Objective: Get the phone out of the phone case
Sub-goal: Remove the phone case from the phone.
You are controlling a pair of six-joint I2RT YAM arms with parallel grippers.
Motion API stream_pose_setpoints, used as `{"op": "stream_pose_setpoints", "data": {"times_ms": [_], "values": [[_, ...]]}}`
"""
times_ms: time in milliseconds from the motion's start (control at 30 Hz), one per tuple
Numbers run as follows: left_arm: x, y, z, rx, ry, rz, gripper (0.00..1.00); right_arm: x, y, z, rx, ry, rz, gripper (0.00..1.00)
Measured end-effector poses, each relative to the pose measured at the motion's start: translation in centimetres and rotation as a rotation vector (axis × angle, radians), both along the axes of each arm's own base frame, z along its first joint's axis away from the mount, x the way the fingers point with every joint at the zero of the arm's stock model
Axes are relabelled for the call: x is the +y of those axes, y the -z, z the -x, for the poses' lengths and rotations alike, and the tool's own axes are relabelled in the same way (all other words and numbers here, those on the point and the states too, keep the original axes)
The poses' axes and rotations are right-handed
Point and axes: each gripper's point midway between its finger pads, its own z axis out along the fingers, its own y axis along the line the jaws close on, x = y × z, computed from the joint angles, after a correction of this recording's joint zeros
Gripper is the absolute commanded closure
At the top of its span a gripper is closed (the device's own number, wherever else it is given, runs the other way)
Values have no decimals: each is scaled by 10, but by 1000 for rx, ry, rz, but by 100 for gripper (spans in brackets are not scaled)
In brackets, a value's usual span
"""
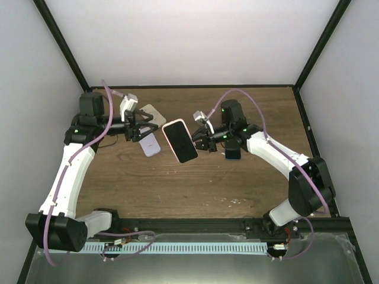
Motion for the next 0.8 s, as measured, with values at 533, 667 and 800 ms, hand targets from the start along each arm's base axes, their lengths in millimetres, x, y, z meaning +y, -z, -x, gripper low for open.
{"op": "stream_pose_setpoints", "data": {"times_ms": [533,667,800], "values": [[-40,37,48,126,237,-2,41,-9,21,15,-54,-50,48,99],[-45,53,44,159,242,-39,54,-10,21,19,-70,-64,52,99],[-51,64,45,193,260,-62,47,-10,25,23,-58,-74,63,99]]}}
